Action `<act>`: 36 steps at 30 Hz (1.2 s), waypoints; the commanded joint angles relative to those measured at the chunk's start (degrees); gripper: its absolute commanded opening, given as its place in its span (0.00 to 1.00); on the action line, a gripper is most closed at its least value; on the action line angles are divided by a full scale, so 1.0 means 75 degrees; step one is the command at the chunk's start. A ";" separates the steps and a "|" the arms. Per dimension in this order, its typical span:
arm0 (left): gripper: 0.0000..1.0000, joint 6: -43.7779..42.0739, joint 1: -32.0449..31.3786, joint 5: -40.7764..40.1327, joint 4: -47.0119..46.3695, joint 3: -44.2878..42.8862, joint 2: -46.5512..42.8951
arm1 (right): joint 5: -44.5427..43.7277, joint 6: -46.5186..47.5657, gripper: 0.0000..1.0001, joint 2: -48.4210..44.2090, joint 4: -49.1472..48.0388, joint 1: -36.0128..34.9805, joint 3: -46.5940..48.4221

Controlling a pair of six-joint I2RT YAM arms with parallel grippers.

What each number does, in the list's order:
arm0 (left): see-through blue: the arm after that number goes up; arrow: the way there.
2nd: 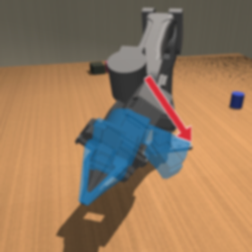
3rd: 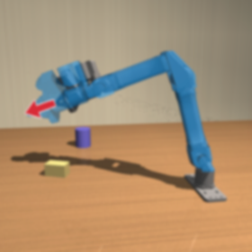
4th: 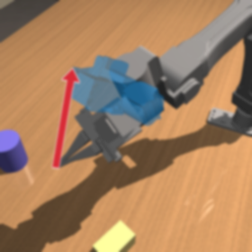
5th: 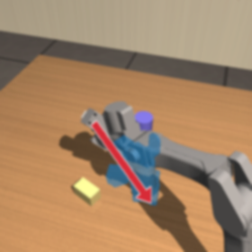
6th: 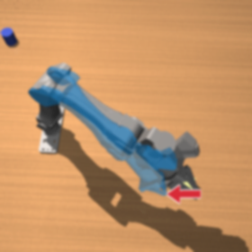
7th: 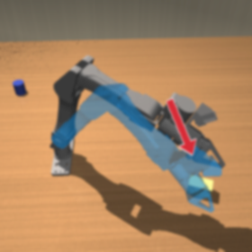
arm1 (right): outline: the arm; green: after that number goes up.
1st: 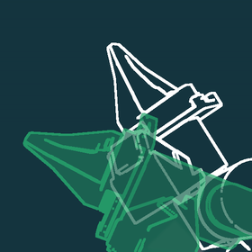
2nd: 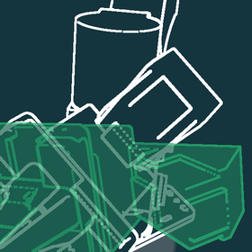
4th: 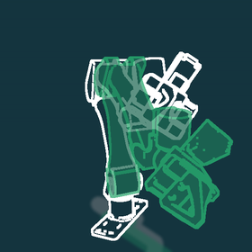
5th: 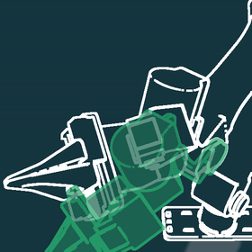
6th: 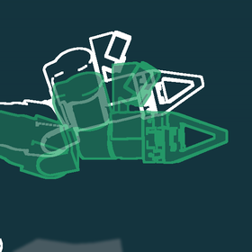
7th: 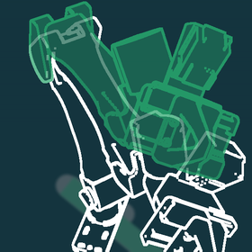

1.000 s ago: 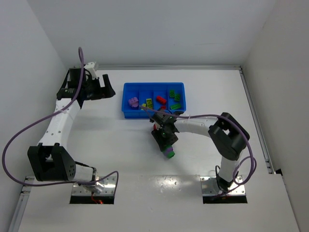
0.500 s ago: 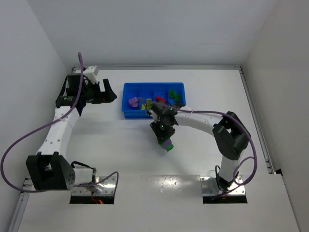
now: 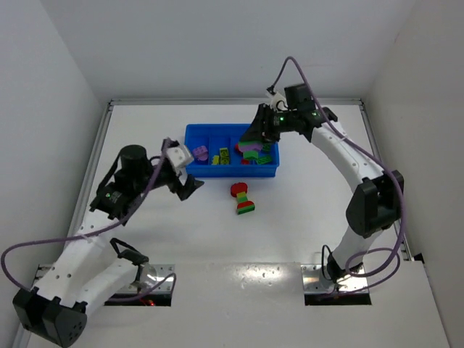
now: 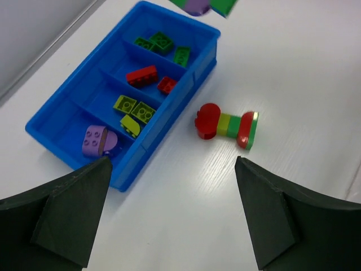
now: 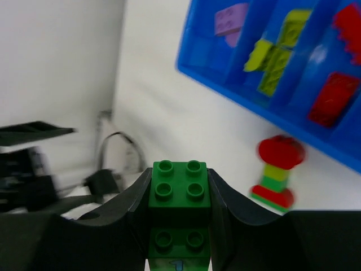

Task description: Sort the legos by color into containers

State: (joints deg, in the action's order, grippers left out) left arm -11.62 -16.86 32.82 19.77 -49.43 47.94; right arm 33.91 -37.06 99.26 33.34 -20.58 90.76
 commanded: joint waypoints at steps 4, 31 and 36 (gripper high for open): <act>0.94 -0.3336 -0.1862 -0.1407 -0.1285 0.0952 -0.0261 | 0.2321 -0.2476 0.00 0.0019 -0.1725 0.0013 -0.0757; 0.72 -0.6455 -0.6377 -0.7446 -0.9702 0.3743 0.1342 | 0.2533 -0.3895 0.00 0.0734 -0.2899 -0.0631 -0.1040; 0.72 -0.6455 -0.6306 -0.7516 -0.9702 0.3673 0.1423 | 0.2604 -0.3895 0.00 0.0804 -0.2829 -0.0771 -0.0829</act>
State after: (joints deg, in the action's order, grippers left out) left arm -59.57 -63.83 -22.35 -48.99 -21.19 58.15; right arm 51.57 -64.79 105.58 13.78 -25.39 80.93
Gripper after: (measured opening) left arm 0.726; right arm 0.370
